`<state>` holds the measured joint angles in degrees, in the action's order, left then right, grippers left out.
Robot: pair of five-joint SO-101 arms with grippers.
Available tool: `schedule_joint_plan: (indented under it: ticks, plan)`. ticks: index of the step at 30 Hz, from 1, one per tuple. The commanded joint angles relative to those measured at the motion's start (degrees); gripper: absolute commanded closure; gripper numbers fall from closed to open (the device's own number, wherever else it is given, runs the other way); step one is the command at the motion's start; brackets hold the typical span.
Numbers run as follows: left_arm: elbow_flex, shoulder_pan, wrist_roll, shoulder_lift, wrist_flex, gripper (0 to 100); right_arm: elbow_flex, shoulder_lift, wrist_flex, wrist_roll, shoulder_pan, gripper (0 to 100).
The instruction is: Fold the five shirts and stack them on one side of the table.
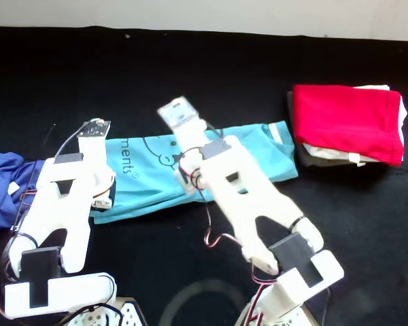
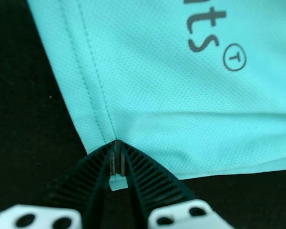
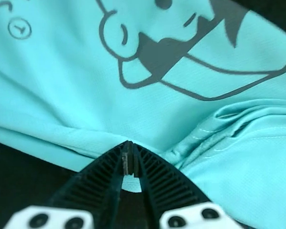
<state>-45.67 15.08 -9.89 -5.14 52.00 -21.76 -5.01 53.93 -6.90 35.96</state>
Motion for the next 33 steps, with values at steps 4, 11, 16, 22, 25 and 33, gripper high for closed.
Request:
schedule_joint_plan:
  ticks: [4, 11, 16, 22, 25, 33]
  plan:
    - [-0.3, -0.4, -0.4, 0.4, -1.0, 99, -0.8, 2.1, 3.2, 0.4, 0.1, 99.1]
    - [-0.2, -0.4, -0.4, 0.4, -1.0, 99, -0.7, 6.9, 9.5, 0.3, 0.1, 99.1]
    - [1.9, -0.5, -0.4, -0.2, -0.3, 99, 2.4, 16.7, 10.2, 0.1, -5.8, 99.1]
    - [14.2, 0.0, -0.4, -0.2, 13.1, 99, 3.6, 24.3, 14.1, 0.0, -16.0, 94.6]
    - [21.1, 1.1, -0.4, -0.2, 19.3, 98, 3.6, 26.0, 17.2, 0.0, -19.6, 85.6]
    - [22.6, 9.1, -0.6, 0.6, 14.1, 79, 3.4, 27.8, 23.1, -0.1, -27.3, 81.5]
